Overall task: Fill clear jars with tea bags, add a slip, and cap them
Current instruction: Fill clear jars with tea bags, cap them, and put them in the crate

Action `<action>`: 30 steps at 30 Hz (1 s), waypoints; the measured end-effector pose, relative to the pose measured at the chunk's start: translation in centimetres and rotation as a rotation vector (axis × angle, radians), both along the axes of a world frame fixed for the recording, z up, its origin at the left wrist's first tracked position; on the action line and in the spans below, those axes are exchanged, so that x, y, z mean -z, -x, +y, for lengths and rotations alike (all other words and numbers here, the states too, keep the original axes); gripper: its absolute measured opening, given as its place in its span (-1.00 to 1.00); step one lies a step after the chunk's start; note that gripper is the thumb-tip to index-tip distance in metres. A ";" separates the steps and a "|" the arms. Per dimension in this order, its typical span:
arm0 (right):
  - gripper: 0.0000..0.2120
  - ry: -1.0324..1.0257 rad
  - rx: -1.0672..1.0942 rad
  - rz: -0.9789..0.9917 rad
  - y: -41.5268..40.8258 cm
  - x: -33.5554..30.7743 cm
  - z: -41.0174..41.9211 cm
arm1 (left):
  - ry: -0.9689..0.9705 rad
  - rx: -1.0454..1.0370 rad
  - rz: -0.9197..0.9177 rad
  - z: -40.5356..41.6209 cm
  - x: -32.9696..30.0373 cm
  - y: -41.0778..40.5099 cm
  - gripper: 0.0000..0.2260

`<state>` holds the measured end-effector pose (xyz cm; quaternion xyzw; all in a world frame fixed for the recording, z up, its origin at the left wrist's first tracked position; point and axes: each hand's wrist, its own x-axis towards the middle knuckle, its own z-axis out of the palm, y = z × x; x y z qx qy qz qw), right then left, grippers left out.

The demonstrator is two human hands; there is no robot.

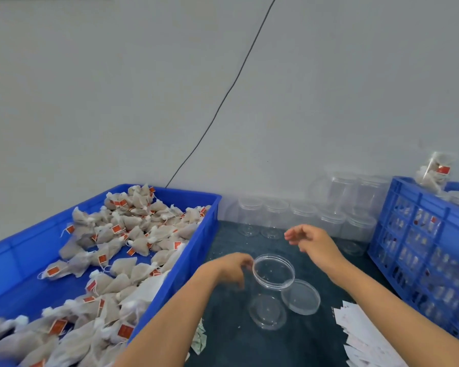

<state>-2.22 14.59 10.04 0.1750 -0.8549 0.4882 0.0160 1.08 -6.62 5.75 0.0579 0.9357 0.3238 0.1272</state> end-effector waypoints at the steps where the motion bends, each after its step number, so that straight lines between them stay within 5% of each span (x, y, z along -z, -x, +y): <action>1: -0.63 0.050 -0.021 0.013 -0.3 -1.1 -1.0 | 0.006 -0.034 0.059 -0.4 -1.1 0.4 -0.54; 6: -0.64 0.251 -0.196 -0.091 -1.7 -4.0 -6.8 | -0.310 -0.316 0.396 -4.4 -5.9 0.9 -0.70; 9: -0.64 0.263 -0.271 -0.159 -2.1 -3.8 -10.1 | -0.226 -0.509 0.540 -9.6 -5.7 0.8 -0.72; 14: -0.64 0.305 -0.285 -0.273 -1.5 -2.3 -14.7 | 0.035 -0.538 0.226 -16.5 -1.2 0.2 -0.64; 20: -0.65 0.315 -0.179 -0.267 1.0 -0.9 -18.6 | 0.137 -0.231 -0.072 -17.0 2.2 1.6 -0.29; 30: -0.68 0.224 -0.114 -0.141 4.9 0.6 -25.7 | 0.173 -0.337 -0.029 -15.5 4.5 2.5 -0.66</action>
